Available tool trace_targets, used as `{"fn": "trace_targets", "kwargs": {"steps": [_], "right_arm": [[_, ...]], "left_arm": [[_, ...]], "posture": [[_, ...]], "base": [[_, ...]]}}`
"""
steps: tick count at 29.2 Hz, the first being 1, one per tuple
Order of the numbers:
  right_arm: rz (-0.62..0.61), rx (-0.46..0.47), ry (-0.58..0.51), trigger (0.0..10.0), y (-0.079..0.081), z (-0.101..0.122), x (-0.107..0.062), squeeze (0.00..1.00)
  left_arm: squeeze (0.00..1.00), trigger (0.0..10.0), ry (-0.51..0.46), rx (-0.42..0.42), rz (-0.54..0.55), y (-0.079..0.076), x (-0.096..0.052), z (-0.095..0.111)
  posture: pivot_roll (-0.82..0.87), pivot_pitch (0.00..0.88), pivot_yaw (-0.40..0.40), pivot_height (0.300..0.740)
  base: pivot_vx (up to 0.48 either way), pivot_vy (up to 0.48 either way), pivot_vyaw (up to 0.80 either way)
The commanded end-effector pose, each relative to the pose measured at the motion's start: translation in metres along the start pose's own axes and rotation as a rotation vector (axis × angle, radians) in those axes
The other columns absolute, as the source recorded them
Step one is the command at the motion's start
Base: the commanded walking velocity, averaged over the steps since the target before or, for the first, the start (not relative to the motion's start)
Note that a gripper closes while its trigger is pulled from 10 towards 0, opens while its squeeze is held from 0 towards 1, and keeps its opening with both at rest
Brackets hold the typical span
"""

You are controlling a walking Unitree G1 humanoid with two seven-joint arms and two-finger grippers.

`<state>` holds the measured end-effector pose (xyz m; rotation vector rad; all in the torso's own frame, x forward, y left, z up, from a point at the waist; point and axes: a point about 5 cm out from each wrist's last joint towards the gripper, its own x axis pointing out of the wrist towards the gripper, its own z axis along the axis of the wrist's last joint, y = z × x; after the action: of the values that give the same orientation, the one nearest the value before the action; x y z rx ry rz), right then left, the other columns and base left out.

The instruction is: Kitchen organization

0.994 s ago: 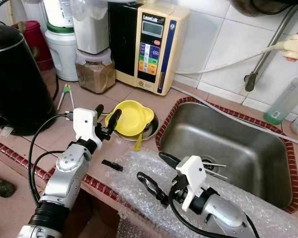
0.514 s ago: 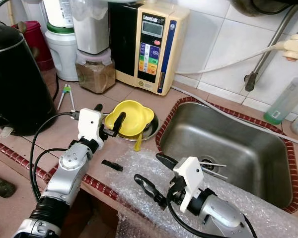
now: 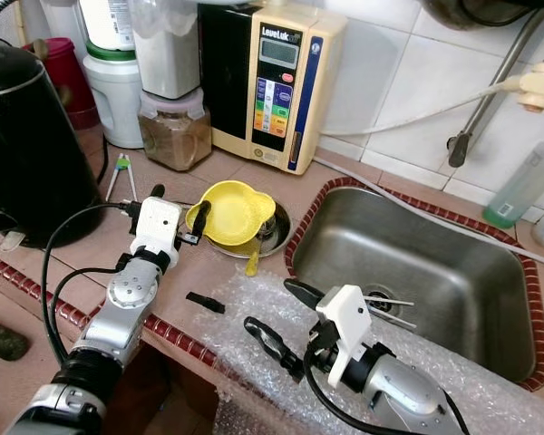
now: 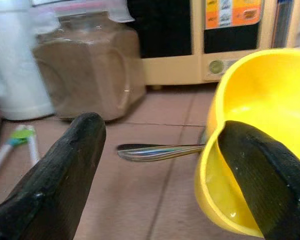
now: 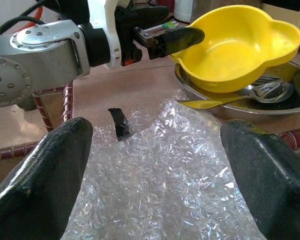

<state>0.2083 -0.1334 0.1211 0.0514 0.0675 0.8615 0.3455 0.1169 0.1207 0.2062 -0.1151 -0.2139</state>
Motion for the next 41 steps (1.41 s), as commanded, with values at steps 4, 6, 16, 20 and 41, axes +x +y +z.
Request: {"fn": "trace_targets", "kwargs": {"steps": [4, 6, 16, 20, 41], "right_arm": [[0.009, -0.002, -0.006, 10.0, 0.003, 0.004, -0.002, 0.0], [0.008, -0.001, -0.006, 10.0, 0.003, 0.004, -0.003, 0.0], [-0.025, -0.019, -0.007, 10.0, -0.003, 0.006, -0.004, 0.0], [-0.052, -0.028, -0.013, 10.0, -0.008, 0.008, -0.003, 0.0], [-0.06, -0.032, -0.008, 10.0, -0.014, 0.009, -0.001, 0.0]], "left_arm": [[0.0, 10.0, -0.014, -0.062, -0.144, -0.022, 0.005, 0.002], [0.0, 8.0, -0.003, -0.072, -0.184, -0.029, 0.005, 0.0], [0.0, 0.0, -0.001, -0.136, -0.265, -0.034, 0.002, -0.005], [0.0, 0.0, -0.01, -0.122, -0.224, -0.026, 0.003, -0.004], [0.0, 0.0, 0.015, -0.173, -0.272, -0.029, -0.002, -0.012]], "posture": [[0.14, 0.0, -0.076, 0.74], [0.13, 0.0, -0.077, 0.74], [0.13, 0.0, -0.081, 0.74], [0.14, 0.0, -0.091, 0.74], [0.15, 0.0, -0.089, 0.74]], "base": [[0.0, 0.0, 0.0], [0.0, 0.0, 0.0], [0.0, 0.0, 0.0], [0.0, 0.0, 0.0], [0.0, 0.0, 0.0]]}}
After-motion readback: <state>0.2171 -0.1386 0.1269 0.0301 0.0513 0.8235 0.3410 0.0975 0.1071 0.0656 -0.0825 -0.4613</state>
